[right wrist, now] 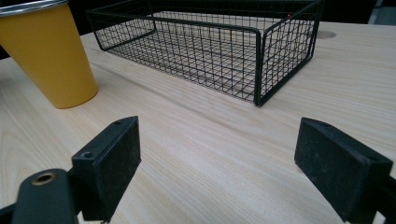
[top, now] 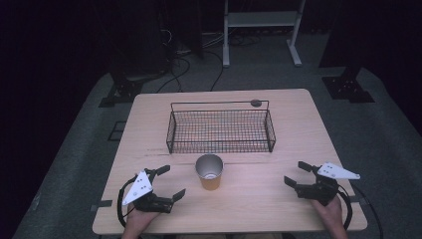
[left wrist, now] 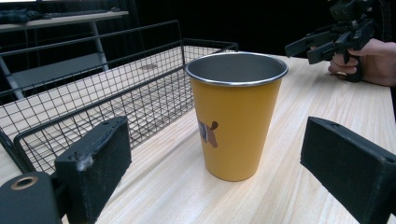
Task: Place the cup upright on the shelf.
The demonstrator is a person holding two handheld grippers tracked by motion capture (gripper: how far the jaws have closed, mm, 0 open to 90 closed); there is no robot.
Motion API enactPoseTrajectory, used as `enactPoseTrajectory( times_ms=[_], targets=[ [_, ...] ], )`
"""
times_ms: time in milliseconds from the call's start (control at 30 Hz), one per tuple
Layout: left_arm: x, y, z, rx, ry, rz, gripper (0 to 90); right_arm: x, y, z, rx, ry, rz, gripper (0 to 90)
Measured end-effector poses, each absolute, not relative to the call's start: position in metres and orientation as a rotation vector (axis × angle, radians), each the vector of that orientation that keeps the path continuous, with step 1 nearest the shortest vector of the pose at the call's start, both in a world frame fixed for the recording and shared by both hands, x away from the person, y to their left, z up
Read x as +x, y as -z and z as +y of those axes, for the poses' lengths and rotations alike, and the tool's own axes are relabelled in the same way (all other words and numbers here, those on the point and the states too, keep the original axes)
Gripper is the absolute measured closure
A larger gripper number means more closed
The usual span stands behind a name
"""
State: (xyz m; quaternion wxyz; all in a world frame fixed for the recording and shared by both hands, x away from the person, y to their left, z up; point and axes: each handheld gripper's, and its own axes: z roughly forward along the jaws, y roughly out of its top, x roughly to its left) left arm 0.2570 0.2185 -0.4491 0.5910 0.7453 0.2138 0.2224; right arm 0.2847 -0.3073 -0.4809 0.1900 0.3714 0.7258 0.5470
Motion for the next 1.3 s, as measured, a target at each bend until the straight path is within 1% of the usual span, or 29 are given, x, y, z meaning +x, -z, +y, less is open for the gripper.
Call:
enactPoseTrajectory(
  times_ms=[267, 600, 1100, 1300],
  targets=[
    [0.259, 0.450, 0.215, 1.743, -0.507, 0.493, 6.8, 0.285, 0.481, -0.307, 1.050, -1.532, 2.038, 13.5],
    [0.263, 0.451, 0.208, 1.755, -0.506, 0.495, 2.6, 0.285, 0.481, -0.307, 1.050, -1.528, 2.039, 13.5],
    [0.270, 0.453, 0.200, 1.747, -0.519, 0.505, 2.1, 0.285, 0.481, -0.307, 1.050, -1.528, 2.038, 13.5],
    [0.273, 0.454, 0.197, 1.762, -0.497, 0.512, 2.1, 0.285, 0.481, -0.307, 1.050, -1.527, 2.038, 13.4]
  ],
)
